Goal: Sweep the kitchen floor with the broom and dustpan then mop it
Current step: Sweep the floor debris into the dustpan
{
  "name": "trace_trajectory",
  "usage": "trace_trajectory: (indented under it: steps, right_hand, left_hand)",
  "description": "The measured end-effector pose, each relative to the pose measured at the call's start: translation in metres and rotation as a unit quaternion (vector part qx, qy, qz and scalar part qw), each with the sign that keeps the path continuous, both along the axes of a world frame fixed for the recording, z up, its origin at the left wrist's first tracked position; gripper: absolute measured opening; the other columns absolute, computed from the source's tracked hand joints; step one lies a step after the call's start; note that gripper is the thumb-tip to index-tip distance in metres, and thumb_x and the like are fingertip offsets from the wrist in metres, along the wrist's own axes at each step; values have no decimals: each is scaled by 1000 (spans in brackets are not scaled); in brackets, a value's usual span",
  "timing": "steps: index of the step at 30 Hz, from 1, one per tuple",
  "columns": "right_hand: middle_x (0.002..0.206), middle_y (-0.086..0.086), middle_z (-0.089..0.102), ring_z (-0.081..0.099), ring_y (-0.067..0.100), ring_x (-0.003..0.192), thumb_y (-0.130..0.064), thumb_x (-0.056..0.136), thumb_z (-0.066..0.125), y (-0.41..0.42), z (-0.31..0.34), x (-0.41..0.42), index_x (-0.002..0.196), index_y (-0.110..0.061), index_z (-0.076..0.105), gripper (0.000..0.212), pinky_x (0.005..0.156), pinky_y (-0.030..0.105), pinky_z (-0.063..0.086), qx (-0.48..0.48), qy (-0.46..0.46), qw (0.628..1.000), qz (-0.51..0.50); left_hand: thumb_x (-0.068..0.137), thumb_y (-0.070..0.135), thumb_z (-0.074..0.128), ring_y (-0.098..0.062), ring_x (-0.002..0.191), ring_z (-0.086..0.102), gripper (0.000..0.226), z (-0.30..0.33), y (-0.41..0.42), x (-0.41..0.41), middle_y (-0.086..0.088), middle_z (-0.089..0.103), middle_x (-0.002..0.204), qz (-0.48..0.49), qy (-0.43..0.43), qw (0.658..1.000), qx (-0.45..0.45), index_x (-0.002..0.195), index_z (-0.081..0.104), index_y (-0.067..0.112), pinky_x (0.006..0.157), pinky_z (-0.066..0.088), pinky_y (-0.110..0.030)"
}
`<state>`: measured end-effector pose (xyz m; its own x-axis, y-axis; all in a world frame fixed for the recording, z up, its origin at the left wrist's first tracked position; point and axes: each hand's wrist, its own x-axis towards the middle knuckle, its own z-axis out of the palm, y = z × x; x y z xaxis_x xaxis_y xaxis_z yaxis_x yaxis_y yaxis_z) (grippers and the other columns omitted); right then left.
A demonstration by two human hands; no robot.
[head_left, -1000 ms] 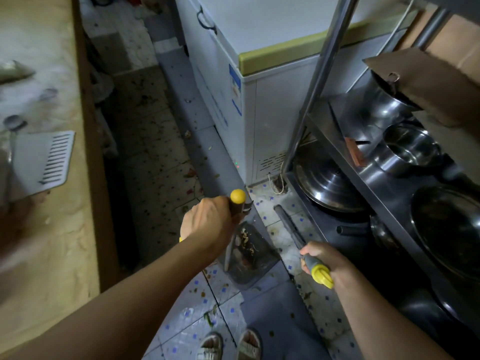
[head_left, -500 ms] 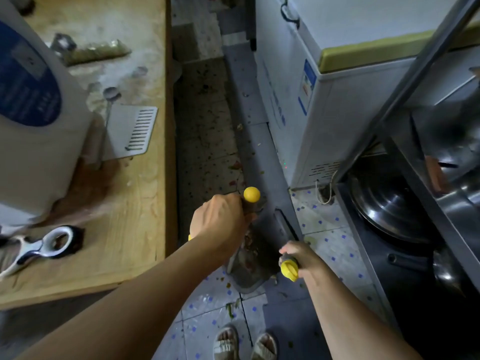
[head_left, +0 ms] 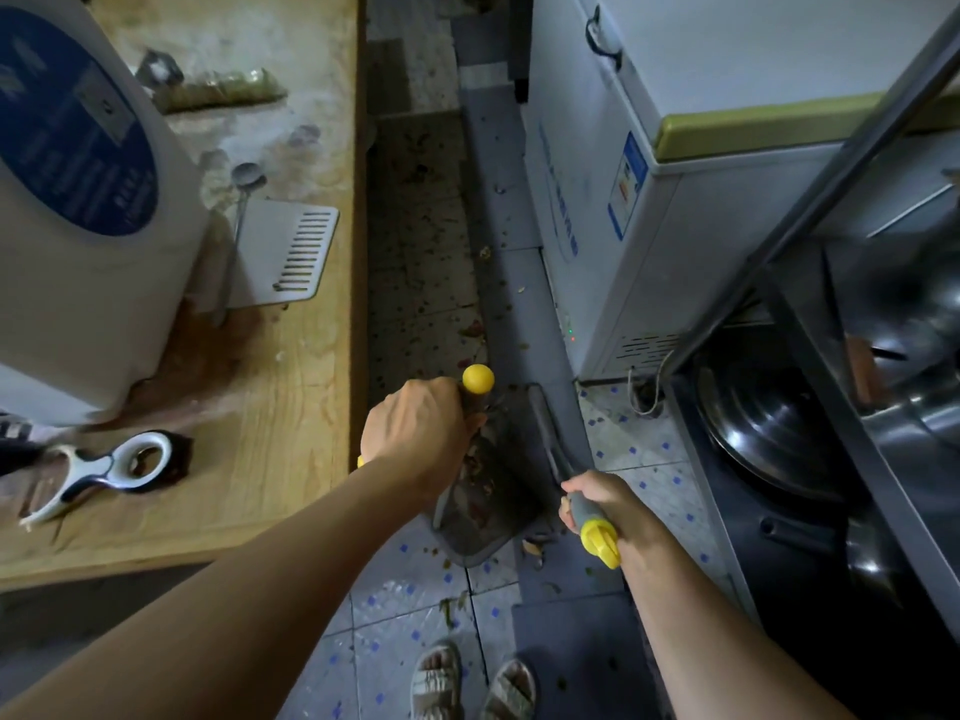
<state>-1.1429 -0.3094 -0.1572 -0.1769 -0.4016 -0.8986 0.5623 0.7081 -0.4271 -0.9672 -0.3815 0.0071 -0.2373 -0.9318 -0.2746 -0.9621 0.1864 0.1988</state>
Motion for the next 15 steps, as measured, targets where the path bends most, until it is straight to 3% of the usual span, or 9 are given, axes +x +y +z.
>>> trace_trajectory:
  steps: [5, 9, 15]
  right_hand:
    - [62, 6, 33, 39, 13, 29, 4, 94, 41, 29, 11, 7, 68, -8, 37, 29, 31, 15, 35, 15, -15, 998, -58]
    - [64, 8, 37, 40, 19, 51, 5, 93, 42, 56, 4, 17, 67, -3, 41, 27, 32, 16, 38, 36, -14, 995, -95]
    - [68, 10, 42, 44, 20, 59, 2, 95, 43, 73, -19, 42, 64, -1, 45, 30, 35, 19, 43, 64, 0, 991, -120]
  left_hand:
    - [93, 43, 51, -32, 92, 62, 28, 9, -1, 5, -9, 66, 98, -13, 16, 1000, 0, 100, 61, 18, 74, 49, -34]
    - [93, 39, 51, -34, 94, 62, 26, 14, -5, 8, -11, 66, 101, -26, 25, 999, -12, 99, 62, 16, 70, 42, -32]
    - [93, 41, 52, -33, 91, 63, 28, 10, -8, 17, -11, 66, 97, -45, 35, 998, -14, 98, 62, 16, 72, 47, -33]
